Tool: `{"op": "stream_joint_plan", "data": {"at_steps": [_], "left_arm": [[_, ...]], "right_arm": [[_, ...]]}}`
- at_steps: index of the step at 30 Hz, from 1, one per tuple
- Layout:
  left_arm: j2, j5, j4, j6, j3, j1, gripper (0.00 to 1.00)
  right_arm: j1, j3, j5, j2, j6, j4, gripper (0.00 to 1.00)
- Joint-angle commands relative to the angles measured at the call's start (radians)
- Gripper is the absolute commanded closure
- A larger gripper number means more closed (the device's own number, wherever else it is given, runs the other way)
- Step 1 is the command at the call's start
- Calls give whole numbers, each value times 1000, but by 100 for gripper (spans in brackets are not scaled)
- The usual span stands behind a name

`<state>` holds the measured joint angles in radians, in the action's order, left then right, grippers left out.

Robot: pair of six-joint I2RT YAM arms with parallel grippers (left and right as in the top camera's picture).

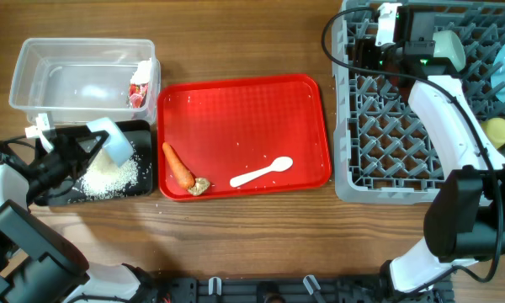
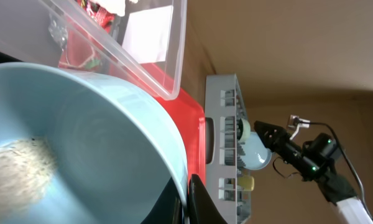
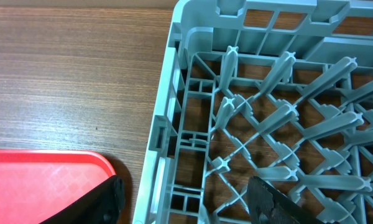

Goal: Sort waste into correct bins and load items into the dishwasher rack
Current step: 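Tip the blue bowl over the black tray to pour out rice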

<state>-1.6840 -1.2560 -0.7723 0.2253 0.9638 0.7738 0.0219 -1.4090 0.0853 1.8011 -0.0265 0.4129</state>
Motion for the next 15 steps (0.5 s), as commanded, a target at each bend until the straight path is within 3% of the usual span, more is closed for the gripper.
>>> {"op": "stream_joint_plan", "data": {"at_steps": [1, 6, 8, 9, 12, 14, 15], "left_arm": [[-7, -91, 3, 53, -1, 9, 96], [-7, -40, 62, 50, -1, 10, 96], [-7, 15, 66, -34, -1, 10, 96], [-7, -32, 39, -23, -1, 10, 96], [-7, -166, -19, 194, -1, 6, 96], [-7, -76, 39, 109, -1, 10, 96], [-7, 34, 80, -42, -1, 10, 96]], "right_arm": [[0, -7, -10, -18, 1, 3, 35], [0, -7, -10, -18, 3, 3, 35], [0, -8, -10, -18, 3, 6, 35], [0, -8, -10, -18, 3, 8, 35], [0, -7, -10, -18, 2, 14, 34], [0, -8, -10, -18, 2, 14, 35], [0, -8, -10, -18, 2, 12, 35]]}}
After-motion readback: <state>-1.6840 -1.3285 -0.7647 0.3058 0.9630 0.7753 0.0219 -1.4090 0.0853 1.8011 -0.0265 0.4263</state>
